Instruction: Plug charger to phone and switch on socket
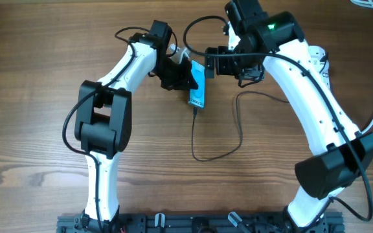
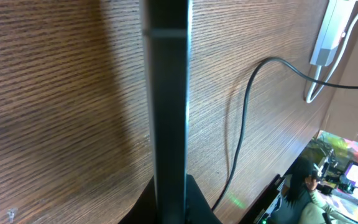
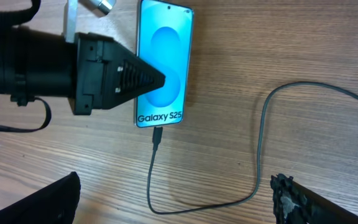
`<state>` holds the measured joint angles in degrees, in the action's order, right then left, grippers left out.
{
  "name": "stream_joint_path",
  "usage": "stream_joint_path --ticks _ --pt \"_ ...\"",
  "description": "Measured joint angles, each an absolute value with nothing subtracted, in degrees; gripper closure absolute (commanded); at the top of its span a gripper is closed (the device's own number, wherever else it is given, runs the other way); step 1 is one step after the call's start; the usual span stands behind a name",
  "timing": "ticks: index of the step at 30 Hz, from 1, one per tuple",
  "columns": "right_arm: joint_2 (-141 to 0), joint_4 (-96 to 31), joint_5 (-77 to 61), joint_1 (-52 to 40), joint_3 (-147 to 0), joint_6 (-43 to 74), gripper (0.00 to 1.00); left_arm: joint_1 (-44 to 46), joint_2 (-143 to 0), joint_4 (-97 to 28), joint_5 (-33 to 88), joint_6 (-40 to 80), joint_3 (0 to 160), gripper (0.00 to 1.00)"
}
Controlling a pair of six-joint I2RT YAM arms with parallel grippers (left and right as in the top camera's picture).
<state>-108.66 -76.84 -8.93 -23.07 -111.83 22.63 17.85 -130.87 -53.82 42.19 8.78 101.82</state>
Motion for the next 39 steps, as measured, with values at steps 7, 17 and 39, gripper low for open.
stream_joint_path --ticks 7,17,39 --pt "-108.7 -75.5 -8.9 -22.3 -111.8 22.2 0.0 19.1 -130.9 -53.7 40.9 9.4 101.8 0.93" --pt "-108.7 -75.1 -8.9 -22.3 -111.4 22.2 0.0 19.9 -130.9 -53.0 39.2 9.5 101.8 0.92" --pt "-108.7 -74.9 -8.9 -22.3 -111.4 21.8 0.0 19.8 -133.1 -52.8 39.6 9.6 101.8 0.83"
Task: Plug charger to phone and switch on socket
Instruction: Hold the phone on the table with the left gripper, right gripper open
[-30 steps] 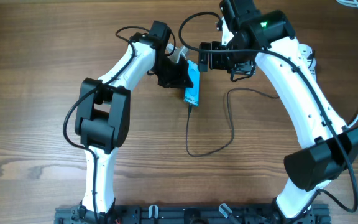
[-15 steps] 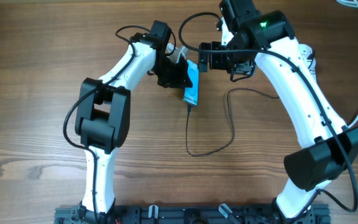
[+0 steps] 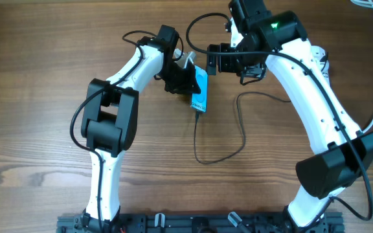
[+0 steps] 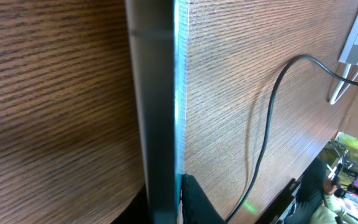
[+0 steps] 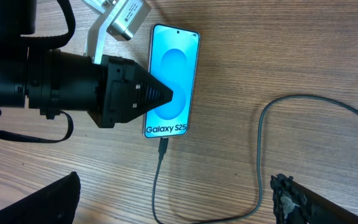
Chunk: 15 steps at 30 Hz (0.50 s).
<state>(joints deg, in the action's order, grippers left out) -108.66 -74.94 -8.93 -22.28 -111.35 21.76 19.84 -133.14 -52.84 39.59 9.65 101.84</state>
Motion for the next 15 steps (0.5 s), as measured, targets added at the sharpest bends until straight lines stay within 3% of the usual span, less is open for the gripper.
stream_joint_path --ticks 15 --pt "-108.7 -74.9 -8.9 -22.3 -111.4 21.8 0.0 19.9 -133.2 -52.8 37.5 9.8 101.8 0.75"
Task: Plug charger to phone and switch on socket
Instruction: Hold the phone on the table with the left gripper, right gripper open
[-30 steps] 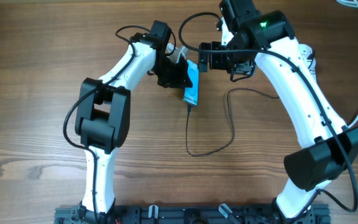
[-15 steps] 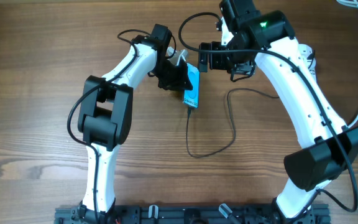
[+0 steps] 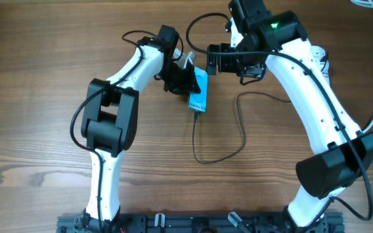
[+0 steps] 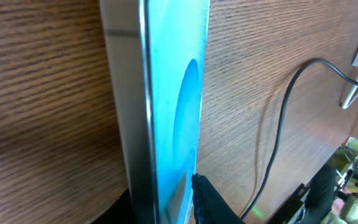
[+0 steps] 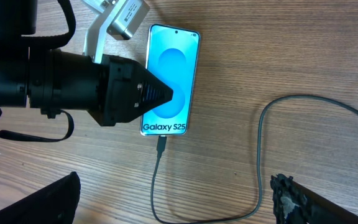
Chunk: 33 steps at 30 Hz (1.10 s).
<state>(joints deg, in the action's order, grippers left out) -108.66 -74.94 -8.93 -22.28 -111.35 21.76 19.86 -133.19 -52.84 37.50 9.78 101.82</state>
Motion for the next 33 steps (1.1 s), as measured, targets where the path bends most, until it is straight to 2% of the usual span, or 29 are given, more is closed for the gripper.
stream_joint_path --ticks 12,31,33 --pt "-108.7 -74.7 -8.9 -22.3 -108.6 21.8 0.0 19.9 -133.2 -54.6 32.3 9.8 101.8 0.6" --pt "-108.7 -78.8 -6.5 -22.3 -108.4 21.9 0.0 17.4 -133.2 -59.2 29.3 9.8 101.9 0.59" --pt "-108.7 -79.5 -5.9 -21.9 -108.4 22.0 0.0 16.3 -132.6 -60.2 28.6 9.8 101.9 0.48"
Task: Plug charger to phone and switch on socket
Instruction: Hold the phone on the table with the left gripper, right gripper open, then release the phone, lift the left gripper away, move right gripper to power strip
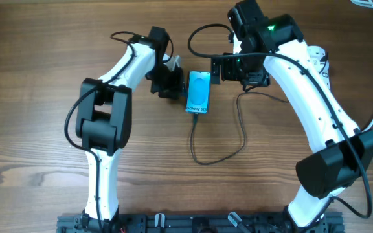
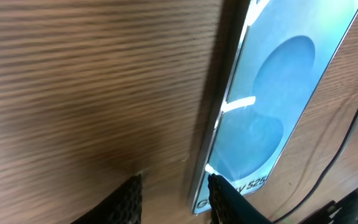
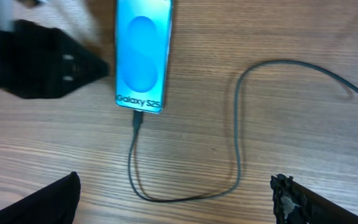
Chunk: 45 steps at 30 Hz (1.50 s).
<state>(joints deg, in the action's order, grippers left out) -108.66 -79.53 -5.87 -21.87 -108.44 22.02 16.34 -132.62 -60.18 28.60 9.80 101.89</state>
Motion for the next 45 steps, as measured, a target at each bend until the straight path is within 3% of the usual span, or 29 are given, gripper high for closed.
stream_joint_path --ticks 1,2,3,11,28,45 --pt "-108.7 -80.0 -5.7 -21.2 -108.4 22.0 0.0 15.6 -131.5 -61.2 28.1 9.9 101.9 0.31" --pt "-108.7 -80.2 -5.5 -20.1 -108.4 22.0 0.0 14.7 -129.3 -62.0 27.6 10.0 102.1 0.02" --pt "-108.7 -80.6 -5.4 -19.0 -108.4 22.1 0.0 13.8 -127.2 -62.3 26.9 10.0 102.5 0.0" --pt "-108.7 -84.7 -4.8 -3.3 -108.4 22.5 0.0 7.5 -101.8 -65.1 12.8 10.2 104.8 0.0" --pt "-108.7 -75.2 -8.1 25.9 -108.3 23.7 0.0 7.4 -101.5 -65.6 10.3 10.2 104.9 0.0" --pt "-117.3 -56.9 1.6 26.4 -103.2 24.9 0.0 7.4 -101.4 -65.6 10.3 10.2 104.9 0.0"
